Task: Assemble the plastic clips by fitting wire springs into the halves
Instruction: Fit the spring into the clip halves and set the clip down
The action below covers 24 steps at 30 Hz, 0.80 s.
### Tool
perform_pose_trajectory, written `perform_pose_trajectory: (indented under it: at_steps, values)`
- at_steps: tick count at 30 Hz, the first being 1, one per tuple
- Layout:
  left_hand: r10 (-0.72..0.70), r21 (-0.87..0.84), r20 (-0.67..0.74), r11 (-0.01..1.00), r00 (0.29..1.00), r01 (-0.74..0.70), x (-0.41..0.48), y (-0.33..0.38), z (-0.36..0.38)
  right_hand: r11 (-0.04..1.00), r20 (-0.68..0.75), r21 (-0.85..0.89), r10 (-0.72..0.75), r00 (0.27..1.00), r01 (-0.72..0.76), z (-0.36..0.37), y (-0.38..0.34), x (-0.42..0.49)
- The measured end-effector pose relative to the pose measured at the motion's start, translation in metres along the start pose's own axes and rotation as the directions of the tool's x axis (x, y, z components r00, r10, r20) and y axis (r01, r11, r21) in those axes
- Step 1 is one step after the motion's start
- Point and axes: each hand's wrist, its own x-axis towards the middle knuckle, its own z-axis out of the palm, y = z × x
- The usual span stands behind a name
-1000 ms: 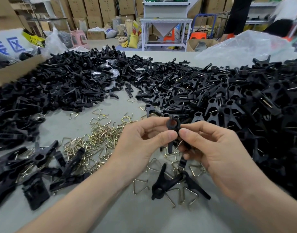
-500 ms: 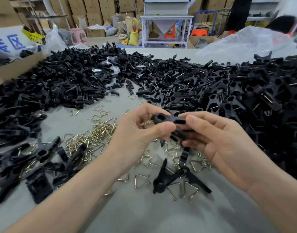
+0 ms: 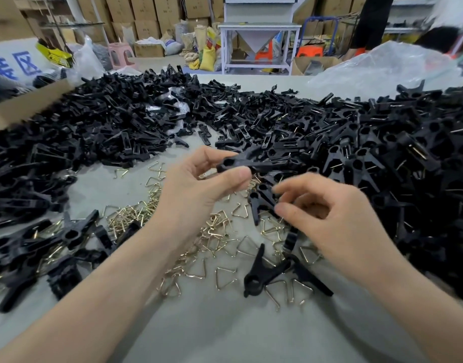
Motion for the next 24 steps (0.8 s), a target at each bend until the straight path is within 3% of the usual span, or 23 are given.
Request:
perform_pose_trajectory:
  at_steps: [2,6,10,13,15,17,18,21,24]
  values:
    - [0.042,-0.020,-0.078,0.999,0.996,-0.044,0.002,-0.001,-0.004,0.968,0.123,-0.224,-0.084,0.989,0.110,0.009,-0.003,0.004]
    - [0.081,-0.001,-0.135,0.997,0.987,-0.082,0.002,-0.003,-0.004,0.836,0.300,-0.461,-0.169,0.939,0.297,0.032,-0.007,0.023]
    - [0.042,-0.017,-0.173,0.999,0.984,-0.046,0.002,-0.002,-0.001,0.762,0.352,-0.562,-0.133,0.926,0.323,0.047,-0.007,0.037]
    - [0.034,-0.001,-0.165,0.999,0.986,-0.035,0.001,-0.002,0.001,0.684,0.410,-0.581,-0.222,0.884,0.441,0.046,-0.001,0.031]
    - [0.034,0.025,-0.137,0.999,0.990,-0.031,-0.001,-0.001,0.003,0.793,0.274,-0.492,-0.252,0.928,0.361,0.036,-0.001,0.024]
    - [0.025,0.057,-0.088,0.998,0.996,-0.020,-0.003,0.001,0.005,0.969,0.077,-0.226,-0.089,0.993,0.105,0.018,-0.002,0.019]
    - [0.017,0.075,-0.048,0.997,0.999,-0.013,-0.004,0.002,0.007,1.000,0.011,-0.018,0.007,1.000,-0.007,0.009,-0.001,0.018]
    - [0.006,0.104,0.076,0.994,0.997,-0.014,-0.010,0.001,0.015,0.905,-0.079,0.405,0.175,0.981,-0.129,-0.011,0.004,0.020]
    - [0.008,0.063,0.092,0.998,0.996,-0.014,-0.014,0.000,0.025,0.810,-0.023,0.556,0.243,0.970,-0.189,-0.007,0.004,0.019]
